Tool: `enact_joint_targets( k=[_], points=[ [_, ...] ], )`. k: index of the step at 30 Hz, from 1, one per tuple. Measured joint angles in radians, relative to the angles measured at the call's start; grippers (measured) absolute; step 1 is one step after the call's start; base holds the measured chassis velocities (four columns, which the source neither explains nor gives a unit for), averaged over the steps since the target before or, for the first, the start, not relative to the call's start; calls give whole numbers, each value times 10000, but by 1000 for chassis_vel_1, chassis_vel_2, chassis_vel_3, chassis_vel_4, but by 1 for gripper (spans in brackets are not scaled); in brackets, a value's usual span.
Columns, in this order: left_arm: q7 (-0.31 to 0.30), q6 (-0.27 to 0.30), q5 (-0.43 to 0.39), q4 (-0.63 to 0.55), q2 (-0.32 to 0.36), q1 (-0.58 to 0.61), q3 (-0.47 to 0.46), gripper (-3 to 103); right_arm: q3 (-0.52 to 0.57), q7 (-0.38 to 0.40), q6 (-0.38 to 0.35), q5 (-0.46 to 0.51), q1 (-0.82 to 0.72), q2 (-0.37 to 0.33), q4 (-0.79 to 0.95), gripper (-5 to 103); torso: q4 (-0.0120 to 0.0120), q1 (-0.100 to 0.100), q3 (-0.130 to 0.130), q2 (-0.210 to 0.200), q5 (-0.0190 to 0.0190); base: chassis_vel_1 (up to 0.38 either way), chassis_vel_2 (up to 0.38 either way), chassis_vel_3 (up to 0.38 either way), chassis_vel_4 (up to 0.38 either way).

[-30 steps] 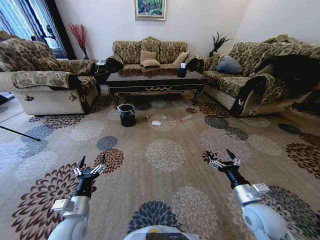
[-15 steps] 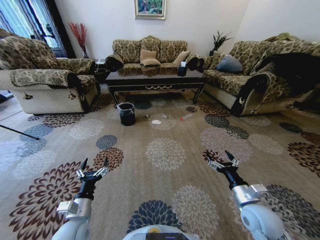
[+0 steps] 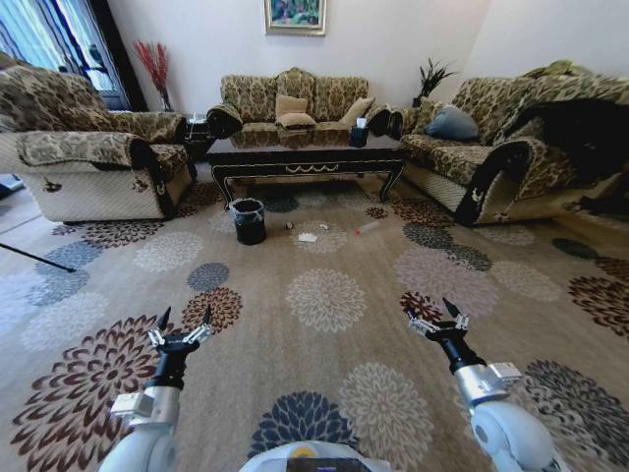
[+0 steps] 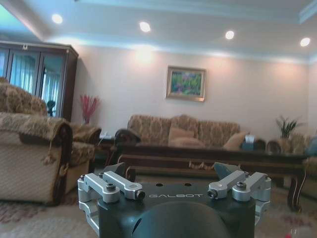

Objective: Move to the front of the table and pick up the trash from the floor, then place it into the trash bin.

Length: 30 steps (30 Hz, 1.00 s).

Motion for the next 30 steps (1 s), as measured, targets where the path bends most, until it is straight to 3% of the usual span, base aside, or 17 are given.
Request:
enact_joint_targets(
  k=[5,11,22,30],
  points=[
    [-64,59,-16,-166,15,-72,-38,100,-40,-12,40,-110,-4,81,-34,100,0,-6,-179,-190,0,0,0,0,0],
    [-187,-297,97,141,-25,-76,34,100,-49,-11,183,-155,-17,126,-48,100,0,-9,-349,-367,-1,0,0,0,0],
    [-195,-512,517,601,-85,-57,86,100,-64,359,929,-410,-99,249,-147,100,0,-11,-351,-363,-2,0,0,0,0],
    [-198,-513,632,591,-71,-69,72,100,-66,359,1063,-513,-134,289,-188,100,0,-10,-327,-332,-1,0,0,0,0]
  ],
)
